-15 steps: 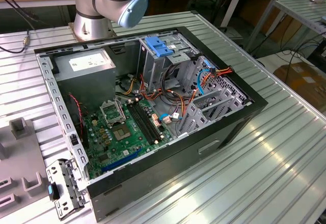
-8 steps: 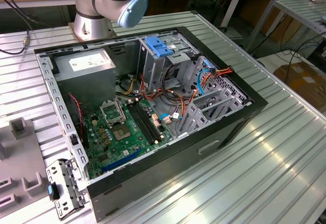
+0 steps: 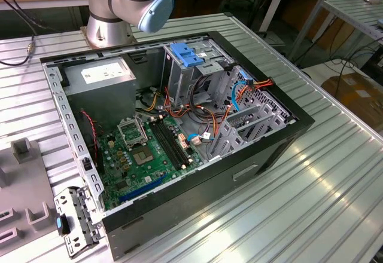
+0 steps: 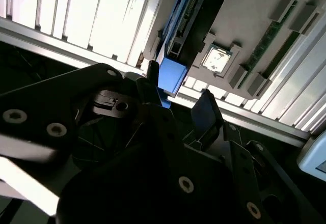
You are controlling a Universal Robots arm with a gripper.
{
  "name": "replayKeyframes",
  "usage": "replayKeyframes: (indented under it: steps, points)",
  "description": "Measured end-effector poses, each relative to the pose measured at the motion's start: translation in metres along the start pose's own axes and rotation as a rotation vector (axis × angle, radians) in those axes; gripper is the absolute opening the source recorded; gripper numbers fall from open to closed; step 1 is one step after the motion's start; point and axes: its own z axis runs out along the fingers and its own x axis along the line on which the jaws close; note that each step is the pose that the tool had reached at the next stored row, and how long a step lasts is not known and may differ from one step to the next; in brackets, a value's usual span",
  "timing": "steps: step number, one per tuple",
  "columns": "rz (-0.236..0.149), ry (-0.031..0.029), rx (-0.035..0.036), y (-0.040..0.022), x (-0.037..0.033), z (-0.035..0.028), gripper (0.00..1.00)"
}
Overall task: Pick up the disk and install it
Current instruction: 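Pick up the disk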
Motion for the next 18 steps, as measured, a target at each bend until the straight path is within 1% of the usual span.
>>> replayKeyframes:
  steps: [1, 2, 6, 8, 11, 18]
  points:
    - [0.0, 0.0, -0.0001, 0.0, 0.0, 0.0017, 0.49]
    - [0.0, 0.0, 0.0, 0.0001, -0.0001, 0.0037, 0.56]
    - [-0.003, -0.0003, 0.0, 0.0003, -0.0002, 0.0115, 0.56]
    - [-0.004, -0.0014, -0.0001, 0.0004, -0.0003, 0.0148, 0.56]
    - [-0.004, -0.0014, -0.0025, 0.0006, -0.0004, 0.0208, 0.56]
    - [-0.004, -0.0014, -0.0032, 0.001, -0.0007, 0.036, 0.56]
